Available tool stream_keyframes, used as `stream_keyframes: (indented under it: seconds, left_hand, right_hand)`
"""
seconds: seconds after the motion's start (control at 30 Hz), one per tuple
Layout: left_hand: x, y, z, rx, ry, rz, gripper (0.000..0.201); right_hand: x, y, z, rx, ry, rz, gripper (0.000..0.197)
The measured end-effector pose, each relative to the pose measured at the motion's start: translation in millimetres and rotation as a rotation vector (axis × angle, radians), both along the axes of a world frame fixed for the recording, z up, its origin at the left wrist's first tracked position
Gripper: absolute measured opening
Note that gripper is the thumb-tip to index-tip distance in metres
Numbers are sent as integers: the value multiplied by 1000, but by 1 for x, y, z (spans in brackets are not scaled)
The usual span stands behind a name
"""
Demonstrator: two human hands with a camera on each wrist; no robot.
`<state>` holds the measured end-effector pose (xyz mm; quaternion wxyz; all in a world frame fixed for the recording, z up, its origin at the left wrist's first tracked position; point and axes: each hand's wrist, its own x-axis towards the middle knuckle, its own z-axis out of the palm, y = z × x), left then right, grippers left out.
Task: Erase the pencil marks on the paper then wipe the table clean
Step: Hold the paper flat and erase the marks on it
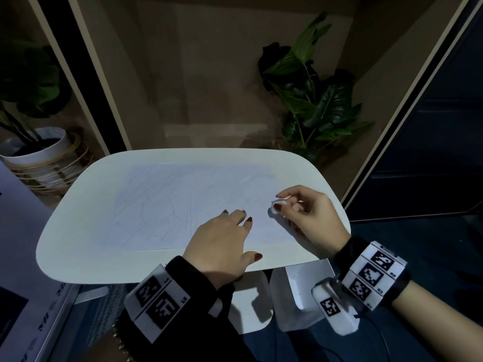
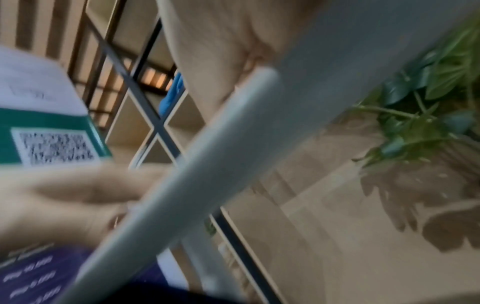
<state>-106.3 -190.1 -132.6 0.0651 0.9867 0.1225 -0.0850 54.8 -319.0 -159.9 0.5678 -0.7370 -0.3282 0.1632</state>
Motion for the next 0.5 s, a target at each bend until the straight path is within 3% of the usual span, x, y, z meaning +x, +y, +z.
stream_keyframes:
  seconds: [0.23,0.37,0.5]
  left_hand:
    - [-8,0,-1,-78,18,-27,65]
    - [-17,1,4,-87,63,-57,64]
    - [-21,10,4,-113,76,-83,60]
  right_hand:
    - [16,-22,37,-277,-719,129,7]
    - [-3,-28,25,-343,-731,316,5]
    - [-12,-19,21,-349,-736,365,3]
